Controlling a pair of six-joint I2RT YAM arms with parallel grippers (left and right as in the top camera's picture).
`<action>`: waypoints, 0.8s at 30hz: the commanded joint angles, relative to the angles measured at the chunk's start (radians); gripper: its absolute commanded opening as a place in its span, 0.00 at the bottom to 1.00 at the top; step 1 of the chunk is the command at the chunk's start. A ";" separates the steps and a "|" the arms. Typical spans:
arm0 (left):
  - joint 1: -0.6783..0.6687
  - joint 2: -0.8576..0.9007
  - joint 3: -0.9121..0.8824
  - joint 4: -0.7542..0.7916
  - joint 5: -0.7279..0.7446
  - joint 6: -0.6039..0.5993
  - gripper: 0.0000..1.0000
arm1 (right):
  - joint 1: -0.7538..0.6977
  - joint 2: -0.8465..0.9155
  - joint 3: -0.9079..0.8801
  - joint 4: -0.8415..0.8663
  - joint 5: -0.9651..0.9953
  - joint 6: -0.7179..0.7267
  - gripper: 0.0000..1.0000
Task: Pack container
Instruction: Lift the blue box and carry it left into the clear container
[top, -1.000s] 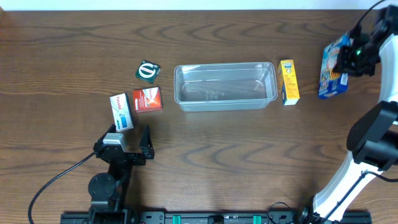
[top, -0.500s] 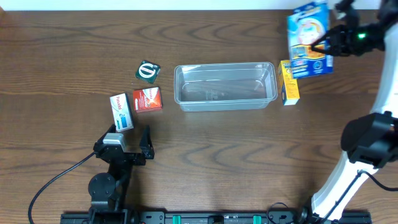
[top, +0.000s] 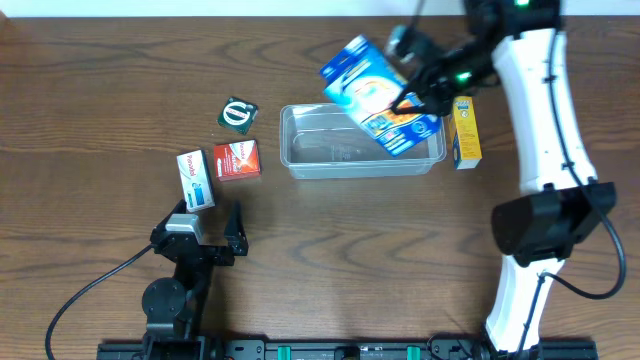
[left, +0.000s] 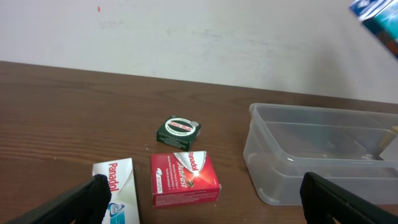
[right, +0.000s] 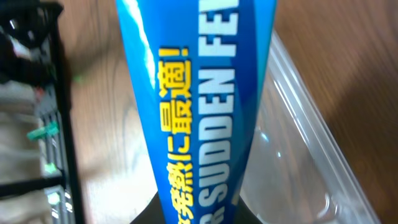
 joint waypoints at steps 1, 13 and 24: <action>0.004 -0.006 -0.016 -0.035 0.011 0.010 0.98 | 0.065 0.000 0.023 0.019 0.115 -0.067 0.15; 0.004 -0.006 -0.016 -0.035 0.011 0.010 0.98 | 0.124 0.007 0.013 0.103 0.258 -0.071 0.24; 0.004 -0.006 -0.016 -0.035 0.011 0.010 0.98 | 0.124 0.119 0.008 0.098 0.314 -0.090 0.23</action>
